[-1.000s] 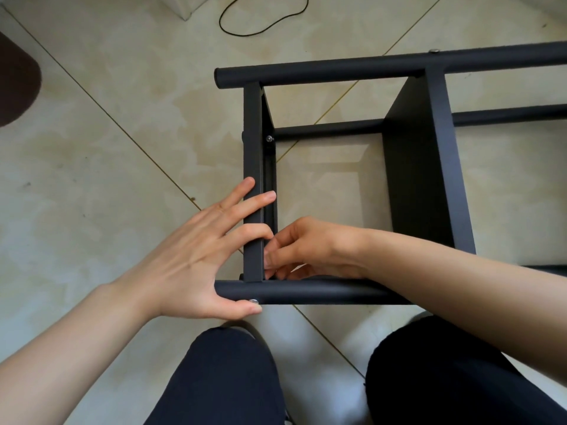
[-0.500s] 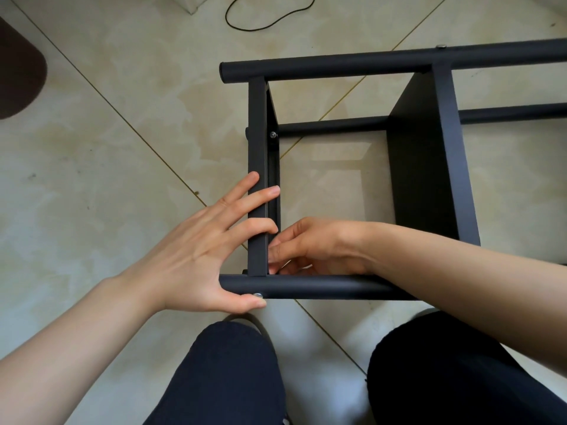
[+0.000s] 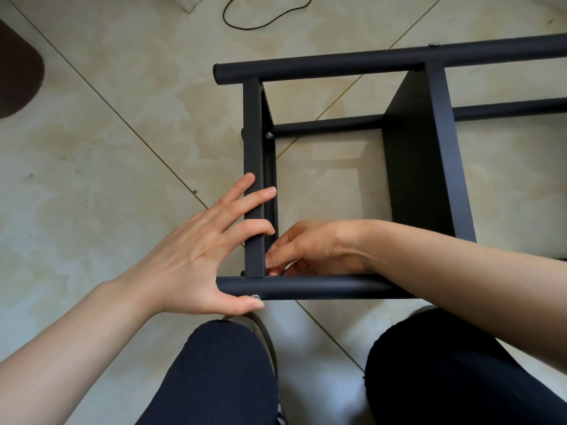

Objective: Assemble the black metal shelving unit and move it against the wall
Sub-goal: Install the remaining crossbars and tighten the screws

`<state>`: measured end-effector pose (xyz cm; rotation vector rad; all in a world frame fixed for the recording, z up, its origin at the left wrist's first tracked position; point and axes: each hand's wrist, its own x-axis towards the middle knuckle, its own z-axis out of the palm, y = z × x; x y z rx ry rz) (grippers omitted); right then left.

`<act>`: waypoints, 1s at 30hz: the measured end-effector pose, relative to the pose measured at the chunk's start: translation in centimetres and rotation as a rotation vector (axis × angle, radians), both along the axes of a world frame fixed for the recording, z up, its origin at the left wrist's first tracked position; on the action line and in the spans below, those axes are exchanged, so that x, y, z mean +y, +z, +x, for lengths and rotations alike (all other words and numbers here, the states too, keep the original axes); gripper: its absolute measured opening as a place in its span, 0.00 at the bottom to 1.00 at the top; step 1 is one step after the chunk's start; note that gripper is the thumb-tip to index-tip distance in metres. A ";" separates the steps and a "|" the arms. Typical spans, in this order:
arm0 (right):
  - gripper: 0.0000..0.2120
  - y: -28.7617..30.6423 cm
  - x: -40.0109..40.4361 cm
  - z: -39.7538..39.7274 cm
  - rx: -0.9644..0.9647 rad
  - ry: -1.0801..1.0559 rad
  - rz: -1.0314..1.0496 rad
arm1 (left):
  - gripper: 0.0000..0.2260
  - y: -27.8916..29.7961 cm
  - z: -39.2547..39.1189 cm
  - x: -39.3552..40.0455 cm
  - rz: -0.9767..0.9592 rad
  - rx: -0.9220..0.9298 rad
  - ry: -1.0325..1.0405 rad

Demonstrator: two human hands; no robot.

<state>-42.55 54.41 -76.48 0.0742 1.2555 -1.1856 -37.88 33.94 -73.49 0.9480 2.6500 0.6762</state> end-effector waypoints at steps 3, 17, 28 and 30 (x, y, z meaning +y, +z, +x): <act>0.04 -0.1 -0.1 0.0 -0.023 -0.001 -0.022 | 0.34 -0.1 -0.1 0.0 0.006 -0.006 0.000; 0.11 -0.3 -0.2 -0.3 -0.093 0.027 -0.031 | 0.33 -0.2 -0.1 0.0 0.004 -0.012 -0.005; 0.07 -0.3 -0.4 0.2 -0.057 0.031 -0.036 | 0.33 -0.3 0.0 0.0 0.017 -0.015 -0.003; 0.06 -0.3 -0.4 0.1 -0.069 0.035 -0.044 | 0.33 -0.3 0.0 0.0 0.015 -0.017 -0.004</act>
